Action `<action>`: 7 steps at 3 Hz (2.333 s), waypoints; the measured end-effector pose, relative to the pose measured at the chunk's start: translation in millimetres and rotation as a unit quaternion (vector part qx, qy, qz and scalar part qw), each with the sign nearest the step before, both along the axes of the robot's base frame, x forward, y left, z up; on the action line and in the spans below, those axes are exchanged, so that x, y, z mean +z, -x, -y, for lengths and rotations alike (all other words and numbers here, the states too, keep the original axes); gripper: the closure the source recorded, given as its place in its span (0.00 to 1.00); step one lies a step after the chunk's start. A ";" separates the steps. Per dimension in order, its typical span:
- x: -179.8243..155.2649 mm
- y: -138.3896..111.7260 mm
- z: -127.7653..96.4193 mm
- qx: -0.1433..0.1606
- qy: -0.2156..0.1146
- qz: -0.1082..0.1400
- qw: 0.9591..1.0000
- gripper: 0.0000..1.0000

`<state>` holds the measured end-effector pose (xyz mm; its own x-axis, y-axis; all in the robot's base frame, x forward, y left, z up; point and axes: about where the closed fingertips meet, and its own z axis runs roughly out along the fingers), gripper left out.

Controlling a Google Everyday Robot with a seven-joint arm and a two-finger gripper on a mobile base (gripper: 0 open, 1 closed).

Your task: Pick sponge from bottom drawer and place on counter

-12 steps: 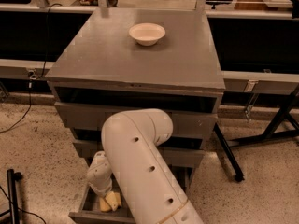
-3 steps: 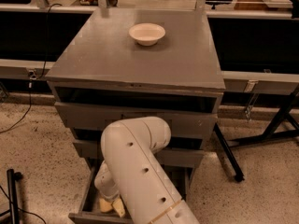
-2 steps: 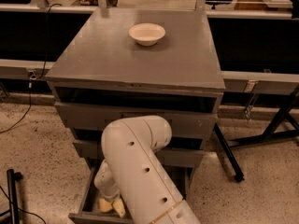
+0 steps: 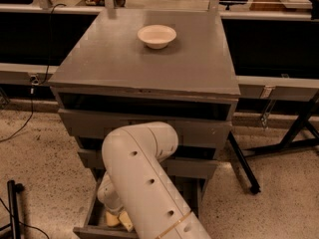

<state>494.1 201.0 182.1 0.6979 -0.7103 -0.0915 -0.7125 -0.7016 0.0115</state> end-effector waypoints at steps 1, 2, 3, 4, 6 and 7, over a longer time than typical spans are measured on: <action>-6.2 -5.4 1.9 0.003 0.009 0.005 1.000 0.19; -13.5 -10.3 5.2 0.003 0.012 0.008 1.000 0.36; -28.0 -14.9 8.4 -0.002 0.017 0.007 1.000 0.36; -50.1 -26.9 3.2 -0.026 0.015 0.001 1.000 0.33; -59.5 -31.4 -2.7 -0.027 0.006 -0.001 1.000 0.54; -62.3 -31.3 -4.4 -0.025 0.004 -0.002 1.000 0.78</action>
Offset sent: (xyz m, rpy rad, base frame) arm 0.0200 -0.0067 -0.0203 -0.0277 -0.0319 0.0043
